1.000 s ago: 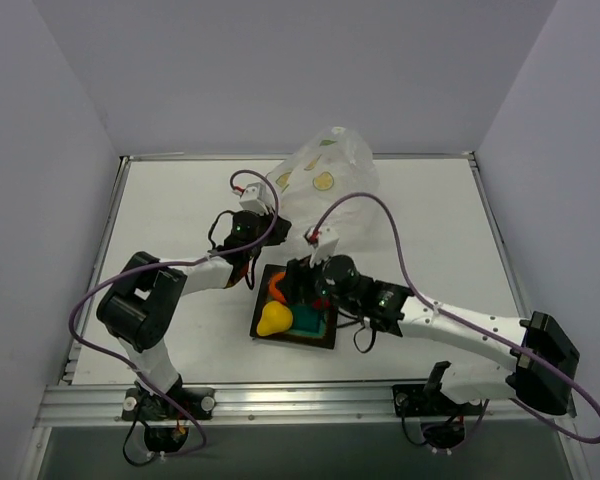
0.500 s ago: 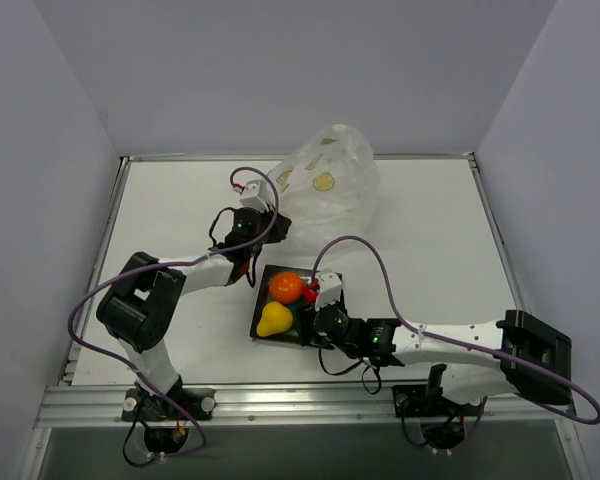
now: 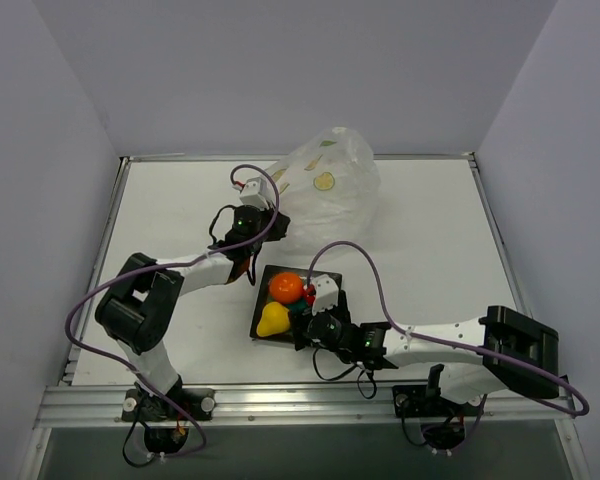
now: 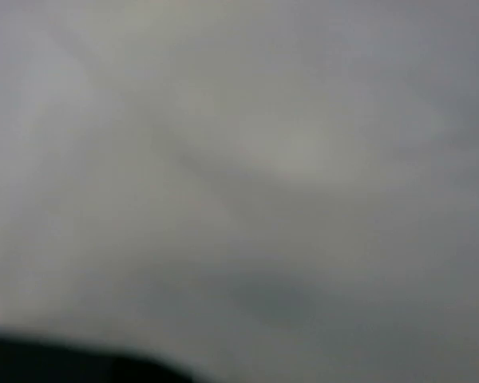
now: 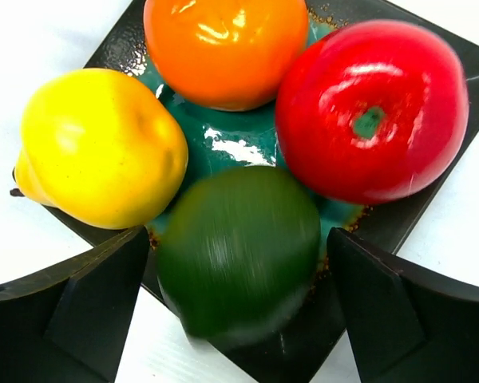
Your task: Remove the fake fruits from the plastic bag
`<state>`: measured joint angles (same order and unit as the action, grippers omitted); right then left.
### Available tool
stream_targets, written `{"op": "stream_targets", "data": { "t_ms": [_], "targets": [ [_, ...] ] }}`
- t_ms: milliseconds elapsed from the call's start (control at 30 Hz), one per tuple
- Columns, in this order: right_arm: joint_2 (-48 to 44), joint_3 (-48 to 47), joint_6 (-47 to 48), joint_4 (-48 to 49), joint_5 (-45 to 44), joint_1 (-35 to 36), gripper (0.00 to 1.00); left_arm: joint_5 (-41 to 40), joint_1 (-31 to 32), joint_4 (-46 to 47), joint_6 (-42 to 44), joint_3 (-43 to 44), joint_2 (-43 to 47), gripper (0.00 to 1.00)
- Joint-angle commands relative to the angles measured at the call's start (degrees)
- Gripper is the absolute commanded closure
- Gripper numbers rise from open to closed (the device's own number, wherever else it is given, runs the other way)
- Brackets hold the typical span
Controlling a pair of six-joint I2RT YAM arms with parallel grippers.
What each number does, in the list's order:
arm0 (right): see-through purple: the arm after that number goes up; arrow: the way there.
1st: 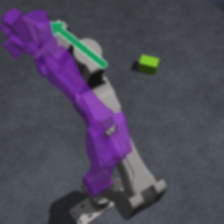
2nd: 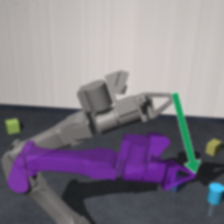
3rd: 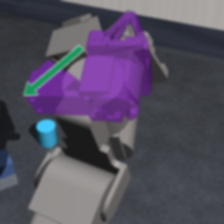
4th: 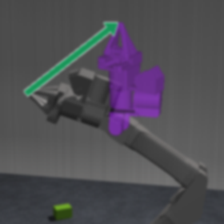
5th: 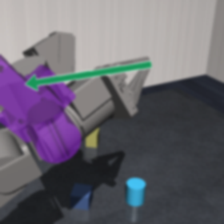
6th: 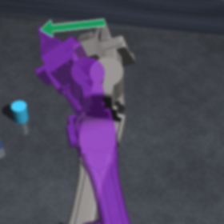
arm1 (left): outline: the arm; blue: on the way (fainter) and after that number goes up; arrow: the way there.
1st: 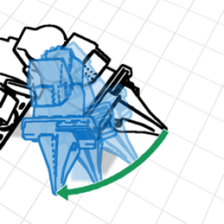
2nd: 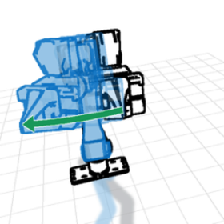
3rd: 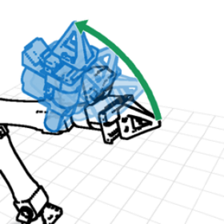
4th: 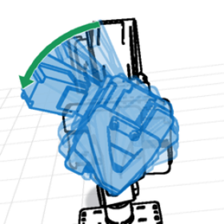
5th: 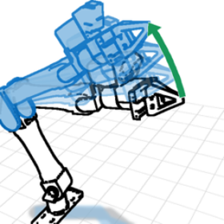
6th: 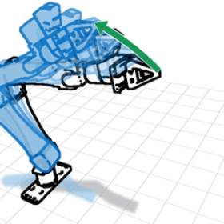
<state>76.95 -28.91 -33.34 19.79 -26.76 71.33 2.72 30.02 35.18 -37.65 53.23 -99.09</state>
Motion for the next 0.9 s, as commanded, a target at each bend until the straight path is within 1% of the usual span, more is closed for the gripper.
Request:
{"op": "stream_targets", "data": {
  "t_ms": [0,33,167,233,367,433,467,533,567,600,633,667,700,767,867],
  "targets": [
    [-0.6,-1.9,-1.5,-2.1,-2.9,1.0,0.10,-0.8,0.6,-0.3,1.1,2.6,4.1,0.98],
    [-1.4,-2.2,-1.5,-2.8,-3.0,1.6,0.08,-0.9,0.7,-0.5,1.2,2.6,4.3,0.98],
    [-5.1,-3.8,-2.2,-6.4,-3.6,3.5,0.07,-1.3,0.7,-1.3,1.6,2.7,5.0,0.98],
    [-8.8,-4.8,-2.3,-9.7,-5.1,4.9,0.11,-1.4,0.7,-2.0,1.9,2.8,5.3,0.98],
    [-16.4,-7.0,-1.6,-13.5,-6.6,6.3,0.15,-1.8,0.8,-3.1,2.1,3.5,5.7,0.98],
    [-21.3,-7.5,0.4,-14.0,-8.6,6.2,0.17,-2.2,0.7,-4.4,2.4,4.0,6.6,0.92],
    [-22.7,-7.9,1.0,-13.9,-9.5,6.2,0.18,-2.2,0.7,-4.9,2.5,4.2,7.5,0.83],
    [-26.5,-8.4,2.2,-13.8,-12.5,5.9,0.21,-3.9,0.7,-6.4,2.8,5.0,8.4,0.71],
    [-27.4,-8.5,2.6,-13.6,-13.7,5.8,0.22,-4.0,0.7,-6.9,2.9,5.4,8.7,0.61],
    [-28.2,-8.9,2.9,-13.0,-14.8,5.8,0.23,-4.2,0.7,-7.4,3.0,5.6,9.7,0.42],
    [-29.4,-9.1,3.6,-12.7,-16.9,5.7,0.23,-4.2,0.8,-8.4,3.0,5.7,10.2,0.31],
    [-30.0,-9.1,3.8,-12.4,-18.2,5.7,0.23,-4.2,0.8,-8.8,3.0,5.9,10.7,0.13],
    [-30.5,-9.2,4.0,-12.2,-19.5,5.7,0.23,-4.3,0.7,-9.4,3.0,6.0,12.0,0.06],
    [-32.1,-9.9,5.1,-12.1,-23.2,5.7,0.22,-4.8,0.9,-11.2,2.9,5.9,13.6,0.06],
    [-34.2,-11.5,7.8,-12.2,-26.2,5.3,0.22,-5.6,1.3,-13.7,2.4,5.6,18.0,0.06]
  ]
}}
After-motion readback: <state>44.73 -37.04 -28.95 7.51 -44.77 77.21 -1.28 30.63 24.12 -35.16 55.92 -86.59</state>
